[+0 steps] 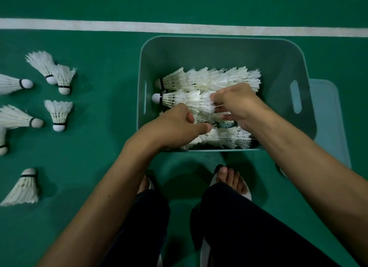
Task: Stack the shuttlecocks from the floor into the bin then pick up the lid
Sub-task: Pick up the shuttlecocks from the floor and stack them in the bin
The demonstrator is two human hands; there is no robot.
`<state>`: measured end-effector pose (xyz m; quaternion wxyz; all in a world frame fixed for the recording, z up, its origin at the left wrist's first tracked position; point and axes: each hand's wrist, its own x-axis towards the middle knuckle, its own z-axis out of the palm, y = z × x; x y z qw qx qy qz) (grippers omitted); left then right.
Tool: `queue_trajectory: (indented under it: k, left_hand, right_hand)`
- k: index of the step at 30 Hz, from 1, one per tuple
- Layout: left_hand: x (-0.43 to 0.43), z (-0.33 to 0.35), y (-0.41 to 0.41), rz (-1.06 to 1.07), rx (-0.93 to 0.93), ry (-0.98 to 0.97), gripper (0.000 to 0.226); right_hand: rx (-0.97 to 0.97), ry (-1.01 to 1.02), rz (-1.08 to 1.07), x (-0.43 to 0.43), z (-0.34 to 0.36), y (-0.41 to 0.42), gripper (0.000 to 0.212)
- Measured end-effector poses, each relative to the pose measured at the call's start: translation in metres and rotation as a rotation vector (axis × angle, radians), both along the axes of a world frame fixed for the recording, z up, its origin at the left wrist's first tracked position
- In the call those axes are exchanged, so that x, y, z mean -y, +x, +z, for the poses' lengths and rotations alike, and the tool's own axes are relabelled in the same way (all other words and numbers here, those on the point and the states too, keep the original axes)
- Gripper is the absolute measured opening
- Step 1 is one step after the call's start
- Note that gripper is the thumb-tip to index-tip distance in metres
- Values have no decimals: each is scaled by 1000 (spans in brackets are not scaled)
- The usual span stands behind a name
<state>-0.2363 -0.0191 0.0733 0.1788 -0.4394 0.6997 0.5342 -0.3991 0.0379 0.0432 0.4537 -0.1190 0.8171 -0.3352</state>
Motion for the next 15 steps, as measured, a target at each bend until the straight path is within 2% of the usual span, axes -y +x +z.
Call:
queue_trajectory:
  k: [2, 5, 8, 11, 15]
  left_hand:
    - [-1, -1, -1, -1, -16, 9, 39]
    - [-1, -1, 0, 15, -45, 26, 33]
    - [1, -2, 1, 57, -74, 64, 29]
    - [3, -2, 3, 77, -105, 95, 25]
    - [0, 6, -2, 141, -190, 144, 17]
  right_hand:
    - [92, 24, -18, 9, -4, 5, 8]
    - [121, 30, -25, 13, -7, 3, 17]
    - [42, 12, -52, 0, 0, -7, 31]
    - [-61, -29, -163, -32, 17, -12, 28]
    - [-37, 42, 22, -64, 42, -4, 40]
